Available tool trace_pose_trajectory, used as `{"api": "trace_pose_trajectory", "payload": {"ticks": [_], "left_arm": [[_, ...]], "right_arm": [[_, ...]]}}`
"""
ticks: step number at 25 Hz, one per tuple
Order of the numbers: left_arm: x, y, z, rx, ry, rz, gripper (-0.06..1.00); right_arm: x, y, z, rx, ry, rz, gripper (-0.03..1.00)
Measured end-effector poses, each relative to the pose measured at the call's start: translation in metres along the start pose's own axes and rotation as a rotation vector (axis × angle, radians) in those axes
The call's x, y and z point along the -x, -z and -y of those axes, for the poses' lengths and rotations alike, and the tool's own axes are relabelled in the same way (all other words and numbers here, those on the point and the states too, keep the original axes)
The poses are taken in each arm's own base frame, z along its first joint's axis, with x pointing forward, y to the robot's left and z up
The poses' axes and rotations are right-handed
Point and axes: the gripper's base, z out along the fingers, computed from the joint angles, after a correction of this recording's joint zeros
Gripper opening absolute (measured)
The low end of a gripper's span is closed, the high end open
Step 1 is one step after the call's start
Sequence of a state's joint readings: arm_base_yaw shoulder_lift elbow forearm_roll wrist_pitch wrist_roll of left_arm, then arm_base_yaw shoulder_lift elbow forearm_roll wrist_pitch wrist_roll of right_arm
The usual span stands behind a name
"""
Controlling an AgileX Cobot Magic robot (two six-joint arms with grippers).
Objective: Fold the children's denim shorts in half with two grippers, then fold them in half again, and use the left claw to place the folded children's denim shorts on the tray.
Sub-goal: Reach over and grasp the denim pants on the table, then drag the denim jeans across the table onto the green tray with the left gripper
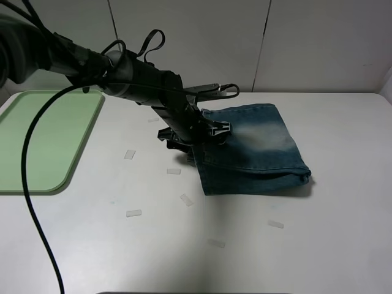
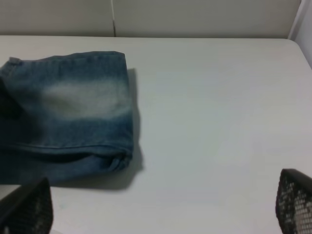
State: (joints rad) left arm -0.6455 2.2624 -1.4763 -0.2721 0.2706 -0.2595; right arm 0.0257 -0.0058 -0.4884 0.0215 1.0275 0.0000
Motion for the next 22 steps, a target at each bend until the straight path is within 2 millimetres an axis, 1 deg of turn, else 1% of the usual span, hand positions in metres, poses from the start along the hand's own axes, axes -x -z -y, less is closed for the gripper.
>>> {"api": "trace_pose_trajectory", "payload": {"ticks": [4,7,10,12,22], "left_arm": [[-0.0002,-0.0009,-0.0003,0.000,0.001,0.000,0.68],[-0.0004,-0.0012,-0.0003,0.000,0.006,-0.001,0.53],[-0.0004,-0.0012,-0.0002,-0.002,0.010,-0.001,0.36],[-0.0004,-0.0012,-0.0002,-0.002,0.010,-0.001,0.28],[-0.0011,-0.0008,0.0001,0.003,-0.009,-0.009,0.28]], "right_arm": [[0.0000,0.0000,0.0000,0.000,0.000,0.000,0.69],[0.0000,0.0000,0.0000,0.000,0.000,0.000,0.69],[0.0000,0.0000,0.0000,0.000,0.000,0.000,0.69],[0.0000,0.0000,0.0000,0.000,0.000,0.000,0.69],[0.0000,0.0000,0.0000,0.000,0.000,0.000,0.69]]}}
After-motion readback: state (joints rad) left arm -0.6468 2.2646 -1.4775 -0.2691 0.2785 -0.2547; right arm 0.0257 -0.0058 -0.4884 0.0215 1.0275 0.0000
